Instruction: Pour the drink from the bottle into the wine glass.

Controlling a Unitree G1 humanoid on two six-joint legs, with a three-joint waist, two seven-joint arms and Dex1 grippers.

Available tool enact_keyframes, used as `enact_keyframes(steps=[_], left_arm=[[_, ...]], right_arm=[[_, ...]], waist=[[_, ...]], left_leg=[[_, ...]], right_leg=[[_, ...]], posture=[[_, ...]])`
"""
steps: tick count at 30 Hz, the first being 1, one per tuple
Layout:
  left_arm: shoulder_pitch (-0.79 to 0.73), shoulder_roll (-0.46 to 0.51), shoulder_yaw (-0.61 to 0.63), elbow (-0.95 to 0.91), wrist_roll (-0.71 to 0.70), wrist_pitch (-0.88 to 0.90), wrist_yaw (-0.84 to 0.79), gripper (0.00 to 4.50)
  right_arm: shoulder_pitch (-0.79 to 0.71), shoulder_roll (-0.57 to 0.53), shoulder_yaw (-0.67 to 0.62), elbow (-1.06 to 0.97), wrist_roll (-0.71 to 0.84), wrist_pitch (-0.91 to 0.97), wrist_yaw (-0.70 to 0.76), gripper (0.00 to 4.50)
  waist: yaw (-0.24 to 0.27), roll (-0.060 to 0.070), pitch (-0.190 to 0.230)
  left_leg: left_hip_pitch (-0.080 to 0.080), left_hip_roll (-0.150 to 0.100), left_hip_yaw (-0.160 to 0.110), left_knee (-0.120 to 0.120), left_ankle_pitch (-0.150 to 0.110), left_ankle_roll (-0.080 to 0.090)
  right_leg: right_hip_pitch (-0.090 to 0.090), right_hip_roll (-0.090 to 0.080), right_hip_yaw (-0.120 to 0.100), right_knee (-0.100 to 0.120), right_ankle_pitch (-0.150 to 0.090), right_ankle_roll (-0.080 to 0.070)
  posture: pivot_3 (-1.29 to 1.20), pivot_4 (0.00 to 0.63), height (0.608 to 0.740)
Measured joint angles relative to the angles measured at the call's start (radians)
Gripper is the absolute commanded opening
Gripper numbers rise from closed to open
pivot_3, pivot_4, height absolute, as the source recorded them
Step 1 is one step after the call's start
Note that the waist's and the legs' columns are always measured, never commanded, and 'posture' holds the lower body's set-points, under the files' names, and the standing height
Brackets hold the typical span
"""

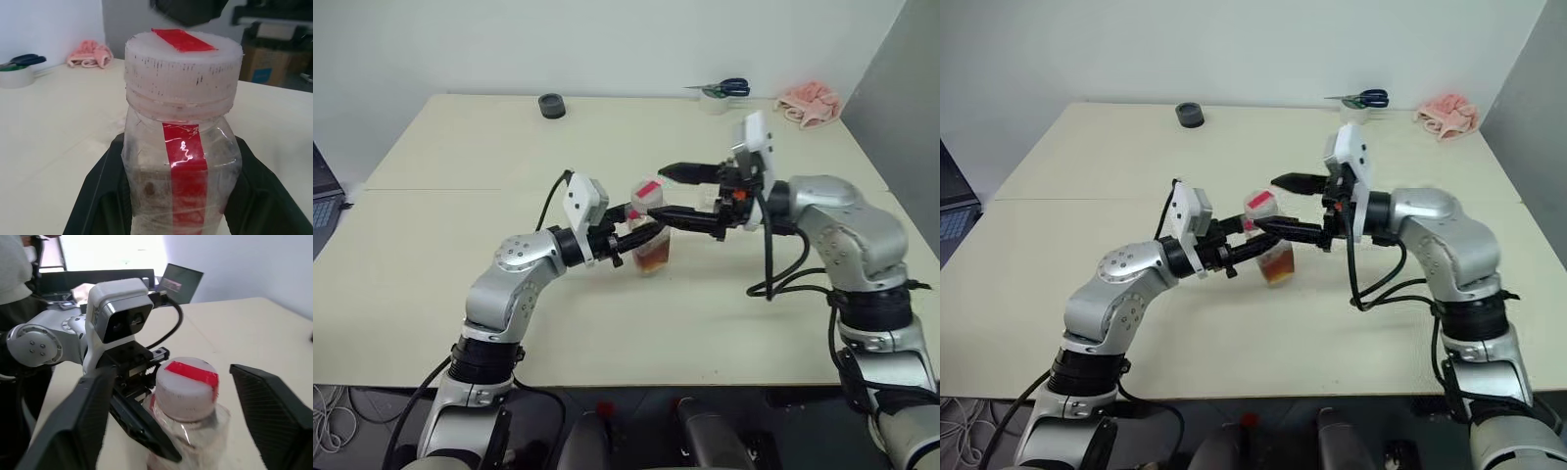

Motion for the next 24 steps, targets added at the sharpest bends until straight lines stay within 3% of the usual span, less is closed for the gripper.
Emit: enact_keyframes(steps=[5, 11, 19, 22, 24], left_arm=[[-0.001, -0.002, 0.0, 0.016, 0.001, -0.013, 0.006, 1.91], [-0.018, -0.02, -0.005, 0.053, 0.009, -0.025, 0.007, 1.91], [-0.039, -0.024, -0.016, 0.084, 0.016, -0.046, -0.009, 1.91], [-0.039, -0.023, -0.016, 0.086, 0.019, -0.047, -0.013, 1.91], [-0.039, -0.023, -0.016, 0.086, 0.02, -0.047, -0.013, 1.91]], right_arm=[[0.009, 0.038, -0.029, -0.172, 0.02, 0.167, -0.236, 4.5], [0.042, 0.181, 0.021, -0.247, 0.0, 0.328, -0.497, 4.5], [0.042, 0.227, 0.06, -0.264, -0.022, 0.381, -0.608, 4.5], [0.042, 0.232, 0.067, -0.26, -0.043, 0.38, -0.631, 3.92], [0.042, 0.236, 0.067, -0.256, -0.046, 0.379, -0.638, 3.26]], waist=[[0.0, 0.0, 0.0], [0.0, 0.0, 0.0], [0.003, 0.0, 0.0], [0.003, 0.0, 0.0], [0.003, 0.0, 0.0]], left_leg=[[0.0, 0.0, 0.0, 0.0, 0.0, 0.0], [0.0, 0.0, 0.0, 0.0, 0.0, 0.0], [0.0, 0.0, 0.0, 0.0, 0.0, 0.0], [0.0, 0.0, 0.001, 0.0, 0.0, 0.0], [0.0, 0.0, 0.001, 0.0, 0.0, 0.0]], right_leg=[[0.0, 0.0, 0.0, 0.0, 0.0, 0.0], [0.0, 0.0, 0.001, 0.0, 0.0, 0.0], [-0.001, 0.0, 0.001, 0.0, 0.0, 0.0], [-0.001, 0.0, 0.001, 0.0, 0.0, 0.0], [-0.001, 0.0, 0.001, 0.0, 0.0, 0.0]], posture=[[0.0, 0.15, 0.74], [0.0, 0.15, 0.74], [0.0, 0.15, 0.74], [0.0, 0.15, 0.74], [0.0, 0.15, 0.74]])
